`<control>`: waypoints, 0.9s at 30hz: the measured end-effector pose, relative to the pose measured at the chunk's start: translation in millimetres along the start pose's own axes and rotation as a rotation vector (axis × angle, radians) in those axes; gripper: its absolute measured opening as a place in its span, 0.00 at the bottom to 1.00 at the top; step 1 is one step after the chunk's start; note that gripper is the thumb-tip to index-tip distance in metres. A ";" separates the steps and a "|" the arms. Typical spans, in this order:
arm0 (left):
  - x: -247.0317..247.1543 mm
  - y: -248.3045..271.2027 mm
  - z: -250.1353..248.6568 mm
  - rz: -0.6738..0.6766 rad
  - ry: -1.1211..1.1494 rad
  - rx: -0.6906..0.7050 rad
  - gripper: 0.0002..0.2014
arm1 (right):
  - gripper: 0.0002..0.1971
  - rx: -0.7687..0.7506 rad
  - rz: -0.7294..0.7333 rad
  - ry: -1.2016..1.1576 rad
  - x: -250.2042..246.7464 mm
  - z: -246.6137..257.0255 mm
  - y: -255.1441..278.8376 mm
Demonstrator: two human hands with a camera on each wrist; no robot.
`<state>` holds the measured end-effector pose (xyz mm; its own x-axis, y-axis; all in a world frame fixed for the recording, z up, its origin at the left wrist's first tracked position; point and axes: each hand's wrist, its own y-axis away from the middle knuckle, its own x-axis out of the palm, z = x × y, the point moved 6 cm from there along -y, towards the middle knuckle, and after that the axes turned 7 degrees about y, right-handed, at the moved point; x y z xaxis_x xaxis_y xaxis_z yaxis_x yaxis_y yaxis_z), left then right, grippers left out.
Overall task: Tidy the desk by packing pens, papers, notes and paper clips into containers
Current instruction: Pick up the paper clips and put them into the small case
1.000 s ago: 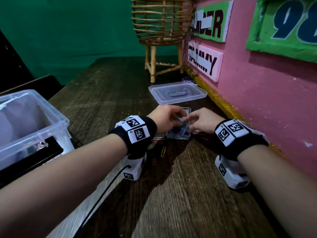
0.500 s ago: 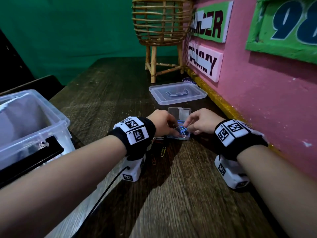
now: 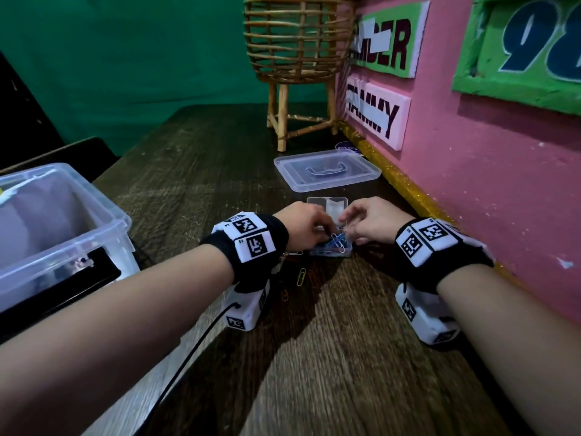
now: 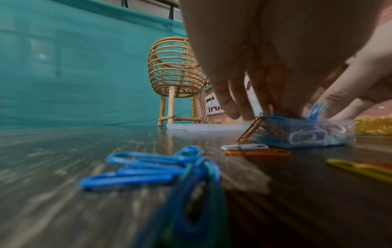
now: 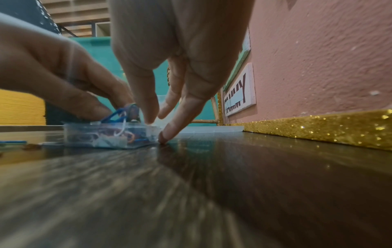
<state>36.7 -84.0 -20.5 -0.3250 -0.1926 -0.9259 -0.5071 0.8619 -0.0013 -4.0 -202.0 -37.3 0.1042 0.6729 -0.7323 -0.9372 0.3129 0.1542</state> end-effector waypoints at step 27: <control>-13.8 -0.1 -5.4 -0.187 0.114 0.010 0.11 | 0.11 0.025 -0.016 -0.016 0.2 -0.8 -0.7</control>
<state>36.9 -84.0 -5.7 -0.3145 -0.4008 -0.8605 -0.5589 0.8109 -0.1734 -3.6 -202.6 -38.1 0.1246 0.6779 -0.7245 -0.9269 0.3400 0.1588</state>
